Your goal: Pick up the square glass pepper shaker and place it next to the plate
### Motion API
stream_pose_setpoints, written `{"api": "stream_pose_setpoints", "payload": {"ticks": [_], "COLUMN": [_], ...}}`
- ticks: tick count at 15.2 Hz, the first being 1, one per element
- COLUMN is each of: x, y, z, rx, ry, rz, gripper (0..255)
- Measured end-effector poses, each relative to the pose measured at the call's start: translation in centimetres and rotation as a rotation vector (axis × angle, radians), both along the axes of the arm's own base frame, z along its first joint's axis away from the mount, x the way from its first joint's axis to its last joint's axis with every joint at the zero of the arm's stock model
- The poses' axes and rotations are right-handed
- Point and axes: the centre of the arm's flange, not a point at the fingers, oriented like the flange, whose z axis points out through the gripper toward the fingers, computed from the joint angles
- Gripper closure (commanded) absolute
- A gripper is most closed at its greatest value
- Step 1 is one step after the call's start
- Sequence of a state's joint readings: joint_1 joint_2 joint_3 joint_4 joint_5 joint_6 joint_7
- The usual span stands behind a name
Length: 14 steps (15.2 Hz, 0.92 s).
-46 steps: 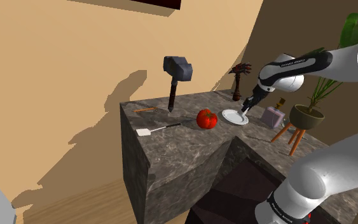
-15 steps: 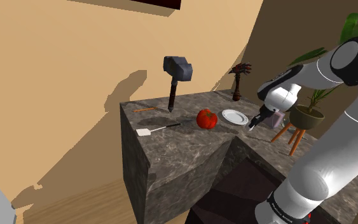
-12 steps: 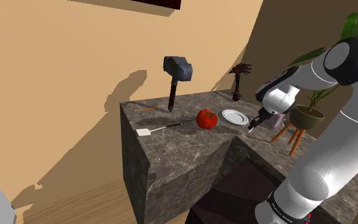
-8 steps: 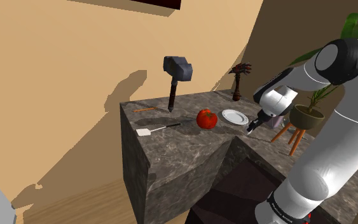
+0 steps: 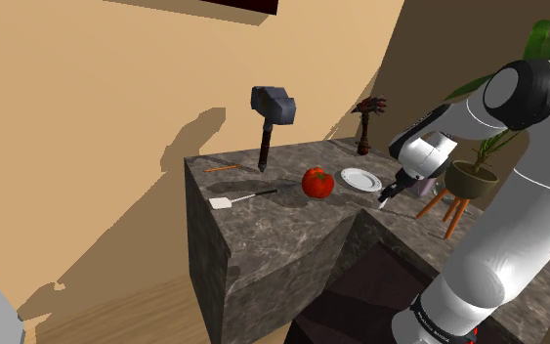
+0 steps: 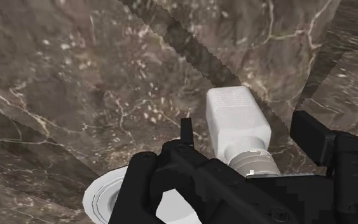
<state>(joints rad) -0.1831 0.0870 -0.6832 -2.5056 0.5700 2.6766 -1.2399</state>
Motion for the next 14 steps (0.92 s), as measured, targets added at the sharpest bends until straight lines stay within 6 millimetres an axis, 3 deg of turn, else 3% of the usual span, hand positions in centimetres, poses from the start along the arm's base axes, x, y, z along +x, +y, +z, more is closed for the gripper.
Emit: {"api": "stream_pose_setpoints", "payload": {"ticks": [4, 9, 14], "x": [0.0, -1.1, -1.2], "y": [0.0, 0.0, 0.0], "z": [0.0, 4.3, 4.8], "rx": [0.000, 0.001, 0.000], "ry": [0.000, -0.003, 0.000], "rz": [0.000, -0.001, 0.000], "gripper": [0, 0, 0]}}
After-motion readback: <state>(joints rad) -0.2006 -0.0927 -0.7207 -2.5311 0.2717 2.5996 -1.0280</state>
